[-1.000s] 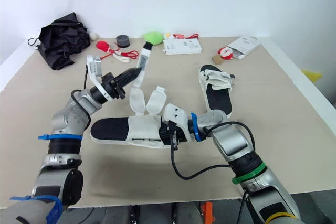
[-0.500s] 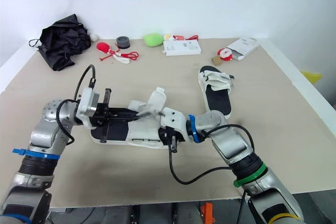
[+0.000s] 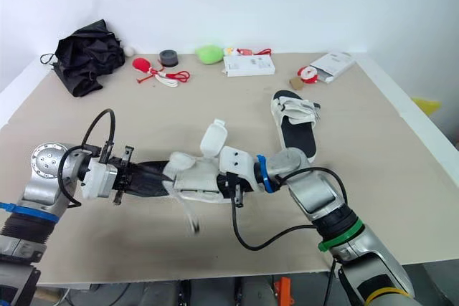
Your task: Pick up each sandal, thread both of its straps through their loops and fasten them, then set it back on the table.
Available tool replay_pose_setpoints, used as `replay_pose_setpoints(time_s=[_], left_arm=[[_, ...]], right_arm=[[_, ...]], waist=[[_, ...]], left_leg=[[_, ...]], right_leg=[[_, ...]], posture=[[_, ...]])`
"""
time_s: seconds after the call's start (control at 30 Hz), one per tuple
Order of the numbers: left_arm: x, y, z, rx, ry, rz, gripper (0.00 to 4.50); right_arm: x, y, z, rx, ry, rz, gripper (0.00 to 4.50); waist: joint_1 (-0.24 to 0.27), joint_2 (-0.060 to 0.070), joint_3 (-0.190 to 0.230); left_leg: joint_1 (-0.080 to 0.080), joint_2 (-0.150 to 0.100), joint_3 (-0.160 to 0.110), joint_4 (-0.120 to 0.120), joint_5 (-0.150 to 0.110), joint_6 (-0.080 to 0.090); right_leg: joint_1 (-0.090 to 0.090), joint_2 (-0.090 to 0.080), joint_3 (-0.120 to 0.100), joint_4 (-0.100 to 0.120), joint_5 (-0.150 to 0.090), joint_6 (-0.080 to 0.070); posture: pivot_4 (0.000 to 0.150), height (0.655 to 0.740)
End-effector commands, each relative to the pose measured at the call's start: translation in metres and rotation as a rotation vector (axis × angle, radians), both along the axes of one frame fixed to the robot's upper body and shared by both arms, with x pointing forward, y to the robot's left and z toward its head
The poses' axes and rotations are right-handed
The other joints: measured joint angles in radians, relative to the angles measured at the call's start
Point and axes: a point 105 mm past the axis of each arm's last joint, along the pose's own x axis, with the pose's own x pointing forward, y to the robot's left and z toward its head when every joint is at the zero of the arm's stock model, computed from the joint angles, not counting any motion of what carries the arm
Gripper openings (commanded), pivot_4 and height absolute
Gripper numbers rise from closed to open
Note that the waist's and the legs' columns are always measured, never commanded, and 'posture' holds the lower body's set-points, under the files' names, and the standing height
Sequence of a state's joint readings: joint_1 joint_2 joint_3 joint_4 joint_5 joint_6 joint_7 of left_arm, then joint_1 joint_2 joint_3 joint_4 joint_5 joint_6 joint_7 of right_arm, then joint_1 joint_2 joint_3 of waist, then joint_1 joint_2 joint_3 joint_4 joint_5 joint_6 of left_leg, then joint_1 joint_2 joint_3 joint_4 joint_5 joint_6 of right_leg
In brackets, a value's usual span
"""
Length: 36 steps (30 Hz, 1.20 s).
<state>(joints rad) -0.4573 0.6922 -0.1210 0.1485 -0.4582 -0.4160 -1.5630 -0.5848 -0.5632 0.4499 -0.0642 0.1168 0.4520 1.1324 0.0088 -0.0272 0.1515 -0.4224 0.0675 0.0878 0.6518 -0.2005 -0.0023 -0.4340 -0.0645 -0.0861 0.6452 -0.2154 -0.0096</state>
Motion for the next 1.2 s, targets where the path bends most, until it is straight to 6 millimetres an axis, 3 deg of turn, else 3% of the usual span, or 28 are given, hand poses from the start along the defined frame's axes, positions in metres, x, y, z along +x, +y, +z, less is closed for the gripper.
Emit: replay_pose_setpoints(time_s=[0.03,0.13,0.3,0.37,0.53,0.63,0.77,0.9,1.2], left_arm=[[-0.009,-0.004,0.015,-0.046,0.157,0.031,3.22],[-0.024,-0.007,0.016,-0.024,0.317,0.053,3.22],[-0.056,0.024,-0.005,0.156,0.877,0.224,3.22],[-0.067,0.031,-0.010,0.188,0.983,0.264,3.22],[-0.080,0.029,-0.036,0.167,1.130,0.381,3.22],[-0.075,0.004,-0.053,0.011,1.218,0.485,3.22],[-0.070,-0.013,-0.058,-0.027,1.286,0.565,3.22],[-0.068,-0.026,-0.063,-0.060,1.368,0.610,3.22],[-0.069,-0.033,-0.072,-0.021,1.373,0.669,3.22]], right_arm=[[-0.004,-0.022,-0.049,-0.158,0.137,-0.074,0.00],[-0.003,-0.020,-0.047,-0.145,0.148,-0.071,0.00],[-0.003,-0.017,-0.048,-0.152,0.148,-0.054,0.00],[-0.004,-0.016,-0.048,-0.152,0.149,-0.048,0.00],[-0.004,-0.012,-0.049,-0.152,0.151,-0.041,0.00],[-0.007,-0.012,-0.051,-0.157,0.154,-0.032,0.00],[-0.009,-0.011,-0.051,-0.161,0.156,-0.019,0.00],[-0.009,-0.009,-0.050,-0.165,0.154,-0.009,0.00],[-0.009,-0.004,-0.045,-0.166,0.149,0.005,0.00]], waist=[[0.000,0.000,0.000],[-0.001,0.000,0.000],[-0.003,0.001,0.001],[-0.002,0.001,0.001],[-0.001,0.001,0.001],[-0.001,0.001,0.001],[-0.001,-0.005,0.000],[0.000,-0.002,0.000],[0.000,-0.001,-0.001]], left_leg=[[0.000,0.000,0.000,-0.001,0.000,0.000],[-0.001,0.000,0.000,-0.001,-0.001,-0.001],[0.001,0.002,-0.001,-0.002,-0.001,-0.002],[0.002,0.002,-0.001,-0.003,-0.001,-0.002],[0.008,0.000,-0.003,-0.011,-0.003,-0.005],[0.013,-0.003,-0.003,-0.014,-0.003,-0.005],[0.017,-0.003,-0.008,-0.015,-0.003,-0.006],[0.018,-0.003,-0.010,-0.016,-0.004,-0.006],[0.019,-0.004,-0.010,-0.016,-0.004,-0.007]], right_leg=[[0.000,0.000,0.000,0.000,0.000,0.000],[0.002,0.002,0.002,0.000,-0.001,-0.001],[-0.002,0.005,0.002,0.000,-0.003,-0.002],[-0.002,0.005,0.002,0.000,-0.003,-0.003],[-0.001,0.002,0.003,0.000,-0.003,-0.003],[0.000,-0.003,0.004,0.000,-0.004,-0.004],[0.008,0.000,0.004,-0.001,-0.007,-0.004],[0.010,0.001,0.004,-0.001,-0.008,-0.005],[0.010,0.006,0.005,-0.001,-0.009,-0.005]], posture=[[0.150,0.7400],[0.150,0.7400],[0.150,0.7400],[0.150,0.7400],[0.150,0.7400],[0.150,0.7400],[0.150,0.7400],[0.150,0.7400],[0.150,0.7400]])
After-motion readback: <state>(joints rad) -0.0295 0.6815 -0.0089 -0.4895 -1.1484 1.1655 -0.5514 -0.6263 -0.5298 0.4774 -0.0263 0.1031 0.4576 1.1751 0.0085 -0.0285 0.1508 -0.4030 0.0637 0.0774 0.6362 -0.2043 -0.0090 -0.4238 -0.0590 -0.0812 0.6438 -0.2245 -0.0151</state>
